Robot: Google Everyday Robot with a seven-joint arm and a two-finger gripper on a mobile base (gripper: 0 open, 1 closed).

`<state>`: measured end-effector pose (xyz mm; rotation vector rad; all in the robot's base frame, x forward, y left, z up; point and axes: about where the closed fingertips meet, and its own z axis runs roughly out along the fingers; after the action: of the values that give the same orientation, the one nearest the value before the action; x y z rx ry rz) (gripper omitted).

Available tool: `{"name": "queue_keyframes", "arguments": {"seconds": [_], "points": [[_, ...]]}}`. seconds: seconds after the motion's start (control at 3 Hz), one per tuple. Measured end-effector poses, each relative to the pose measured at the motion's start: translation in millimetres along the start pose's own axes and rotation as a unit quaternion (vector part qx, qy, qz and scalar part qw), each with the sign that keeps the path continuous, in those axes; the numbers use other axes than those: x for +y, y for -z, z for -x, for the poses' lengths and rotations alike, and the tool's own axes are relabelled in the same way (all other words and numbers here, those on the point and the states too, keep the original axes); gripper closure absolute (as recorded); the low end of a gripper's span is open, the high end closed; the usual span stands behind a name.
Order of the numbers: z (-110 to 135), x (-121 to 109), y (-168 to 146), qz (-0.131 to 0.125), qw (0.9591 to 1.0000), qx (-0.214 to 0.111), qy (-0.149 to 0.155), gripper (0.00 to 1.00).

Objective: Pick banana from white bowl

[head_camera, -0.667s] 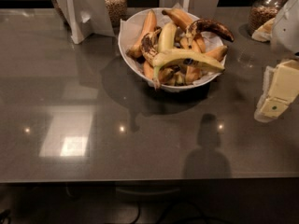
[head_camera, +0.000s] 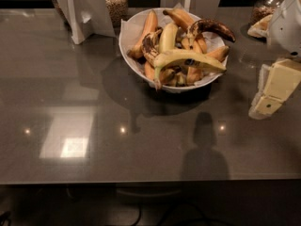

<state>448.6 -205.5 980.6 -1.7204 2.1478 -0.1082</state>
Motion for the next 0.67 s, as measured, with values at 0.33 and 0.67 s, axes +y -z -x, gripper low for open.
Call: {"name": "queue_keyframes", "arguments": {"seconds": [0.33, 0.67], "points": [[29.1, -15.0, -9.0, -0.023, 0.9978, -0.049, 0.040, 0.00], [66.7, -34.1, -17.6, -0.048, 0.9889, -0.106, 0.093, 0.00]]}}
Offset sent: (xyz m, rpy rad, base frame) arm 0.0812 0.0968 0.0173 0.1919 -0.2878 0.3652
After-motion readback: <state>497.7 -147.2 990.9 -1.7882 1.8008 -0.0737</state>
